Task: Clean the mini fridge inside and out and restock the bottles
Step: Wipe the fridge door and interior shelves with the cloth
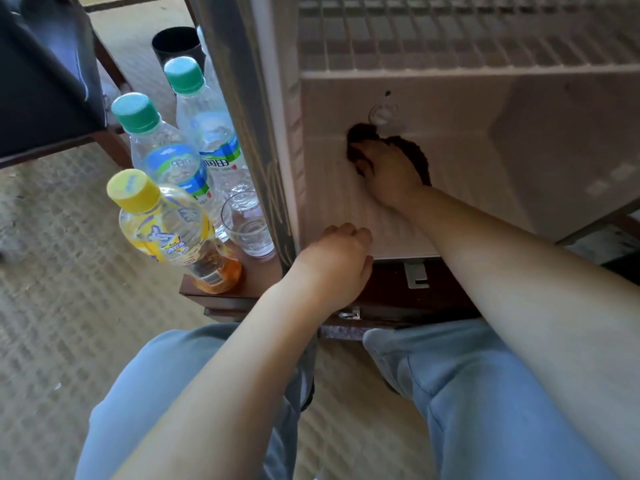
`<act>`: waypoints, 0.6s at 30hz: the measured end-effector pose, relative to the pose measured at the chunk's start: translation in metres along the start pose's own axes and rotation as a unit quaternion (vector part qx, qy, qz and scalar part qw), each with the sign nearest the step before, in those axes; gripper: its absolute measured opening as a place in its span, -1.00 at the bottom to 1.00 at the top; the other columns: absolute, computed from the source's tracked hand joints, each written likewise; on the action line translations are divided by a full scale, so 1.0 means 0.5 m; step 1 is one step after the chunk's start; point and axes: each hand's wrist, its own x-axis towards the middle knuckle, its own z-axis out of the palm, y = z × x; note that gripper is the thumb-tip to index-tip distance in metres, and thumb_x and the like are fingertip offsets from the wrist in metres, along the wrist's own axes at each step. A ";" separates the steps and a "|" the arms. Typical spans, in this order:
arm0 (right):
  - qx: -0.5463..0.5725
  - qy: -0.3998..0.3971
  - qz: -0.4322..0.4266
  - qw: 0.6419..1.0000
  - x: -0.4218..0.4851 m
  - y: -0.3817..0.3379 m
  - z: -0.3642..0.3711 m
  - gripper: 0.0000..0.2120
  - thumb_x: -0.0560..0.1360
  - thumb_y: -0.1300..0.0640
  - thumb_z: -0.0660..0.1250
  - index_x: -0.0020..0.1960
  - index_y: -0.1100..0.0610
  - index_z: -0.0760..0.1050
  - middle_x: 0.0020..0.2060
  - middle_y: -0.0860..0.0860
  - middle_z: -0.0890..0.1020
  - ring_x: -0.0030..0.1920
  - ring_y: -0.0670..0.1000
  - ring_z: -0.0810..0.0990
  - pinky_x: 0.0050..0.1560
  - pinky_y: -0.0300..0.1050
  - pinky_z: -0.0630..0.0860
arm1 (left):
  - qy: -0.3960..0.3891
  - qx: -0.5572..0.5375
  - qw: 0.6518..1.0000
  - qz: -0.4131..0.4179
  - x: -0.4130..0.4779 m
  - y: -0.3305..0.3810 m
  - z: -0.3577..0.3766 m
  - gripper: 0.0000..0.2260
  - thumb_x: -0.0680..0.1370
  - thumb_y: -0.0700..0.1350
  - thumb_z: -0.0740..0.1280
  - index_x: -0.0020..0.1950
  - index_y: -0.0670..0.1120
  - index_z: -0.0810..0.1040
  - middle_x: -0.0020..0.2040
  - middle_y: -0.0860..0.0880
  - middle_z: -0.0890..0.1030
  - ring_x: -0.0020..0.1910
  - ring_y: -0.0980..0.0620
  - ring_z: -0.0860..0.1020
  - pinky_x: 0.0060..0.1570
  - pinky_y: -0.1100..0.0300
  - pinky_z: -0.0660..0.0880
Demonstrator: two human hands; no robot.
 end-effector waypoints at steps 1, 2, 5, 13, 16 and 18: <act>0.005 -0.003 -0.006 1.000 -0.018 -0.005 -0.001 -0.63 0.66 0.17 0.06 0.44 0.14 0.35 0.42 0.11 0.39 0.41 0.10 0.34 0.41 -0.14 0.15 | -0.007 0.002 1.000 -0.003 -0.002 -0.001 -0.001 -0.69 0.62 -0.06 0.16 0.33 -0.14 0.40 0.25 -0.11 0.45 0.23 -0.12 0.40 0.14 0.02 0.44; 0.007 -0.004 -0.015 1.000 -0.042 -0.011 -0.002 -0.63 0.66 0.17 0.08 0.44 0.14 0.35 0.43 0.10 0.37 0.44 0.09 0.30 0.42 -0.16 0.10 | -0.010 0.005 1.000 -0.003 -0.003 -0.002 -0.003 -0.69 0.62 -0.06 0.16 0.33 -0.13 0.40 0.25 -0.11 0.46 0.23 -0.12 0.41 0.14 0.01 0.44; 0.015 -0.019 -0.058 0.998 -0.133 -0.025 -0.004 -0.64 0.63 0.19 0.16 0.42 0.14 0.38 0.44 0.10 0.36 0.47 0.08 0.25 0.41 -0.22 0.01 | -0.003 -0.001 1.000 -0.007 -0.010 -0.001 -0.008 -0.68 0.61 -0.06 0.17 0.34 -0.13 0.40 0.24 -0.12 0.47 0.22 -0.13 0.43 0.14 0.00 0.45; 0.031 -0.055 -0.087 0.994 -0.206 -0.027 -0.016 -0.63 0.63 0.18 0.17 0.43 0.11 0.37 0.44 0.06 0.36 0.48 0.00 0.23 0.48 -0.17 0.02 | 0.038 0.012 0.999 0.002 -0.027 0.012 0.010 -0.65 0.58 -0.07 0.21 0.34 -0.15 0.42 0.23 -0.14 0.49 0.21 -0.15 0.41 0.15 -0.01 0.43; 0.020 -0.038 -0.059 0.997 -0.147 -0.027 -0.003 -0.64 0.64 0.18 0.13 0.43 0.14 0.36 0.44 0.08 0.36 0.48 0.05 0.24 0.45 -0.15 0.02 | 0.017 0.030 0.999 -0.010 -0.025 0.011 0.017 -0.65 0.59 -0.04 0.19 0.35 -0.14 0.39 0.26 -0.11 0.46 0.26 -0.11 0.36 0.15 -0.01 0.44; 0.020 -0.032 -0.047 0.998 -0.099 -0.026 0.000 -0.63 0.65 0.17 0.11 0.44 0.15 0.35 0.44 0.09 0.37 0.47 0.06 0.27 0.45 -0.12 0.06 | 0.010 0.033 0.999 -0.015 -0.018 0.009 0.019 -0.66 0.60 -0.05 0.18 0.36 -0.13 0.38 0.27 -0.10 0.43 0.27 -0.11 0.34 0.15 -0.01 0.44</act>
